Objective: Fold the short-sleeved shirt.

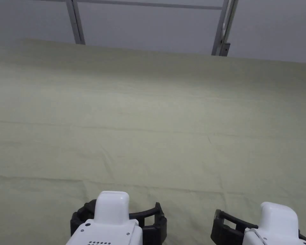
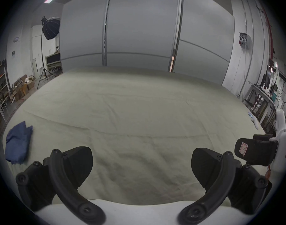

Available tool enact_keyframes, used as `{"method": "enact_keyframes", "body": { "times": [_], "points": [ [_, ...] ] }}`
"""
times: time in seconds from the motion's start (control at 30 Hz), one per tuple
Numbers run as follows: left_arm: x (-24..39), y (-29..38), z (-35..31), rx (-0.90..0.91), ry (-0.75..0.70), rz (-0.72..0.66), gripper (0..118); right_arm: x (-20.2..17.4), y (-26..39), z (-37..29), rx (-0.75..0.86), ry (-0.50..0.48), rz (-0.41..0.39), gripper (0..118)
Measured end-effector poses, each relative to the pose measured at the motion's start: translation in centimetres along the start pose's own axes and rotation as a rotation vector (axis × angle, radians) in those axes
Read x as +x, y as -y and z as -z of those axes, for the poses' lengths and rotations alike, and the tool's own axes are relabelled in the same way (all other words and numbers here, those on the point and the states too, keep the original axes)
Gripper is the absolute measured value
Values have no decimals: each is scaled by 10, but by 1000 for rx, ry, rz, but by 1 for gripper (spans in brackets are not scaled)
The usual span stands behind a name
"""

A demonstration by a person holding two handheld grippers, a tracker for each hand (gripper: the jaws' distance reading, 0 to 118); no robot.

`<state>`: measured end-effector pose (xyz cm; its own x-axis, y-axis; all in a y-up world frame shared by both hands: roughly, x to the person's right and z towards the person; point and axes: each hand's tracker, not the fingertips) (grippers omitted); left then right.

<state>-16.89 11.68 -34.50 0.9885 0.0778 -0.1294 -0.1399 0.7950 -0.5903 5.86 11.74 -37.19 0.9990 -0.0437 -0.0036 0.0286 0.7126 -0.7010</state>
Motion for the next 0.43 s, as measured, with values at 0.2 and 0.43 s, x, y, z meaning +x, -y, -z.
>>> {"method": "enact_keyframes", "body": {
  "times": [0.2, 0.43],
  "points": [
    [9, 0, 60, -103, -9, 19, 118, 3, -5, 61, -139, -66, 19, 118],
    [12, 33, 126, -258, -41, 62, 118, 5, 15, 127, -228, 35, 0, 118]
  ]
}}
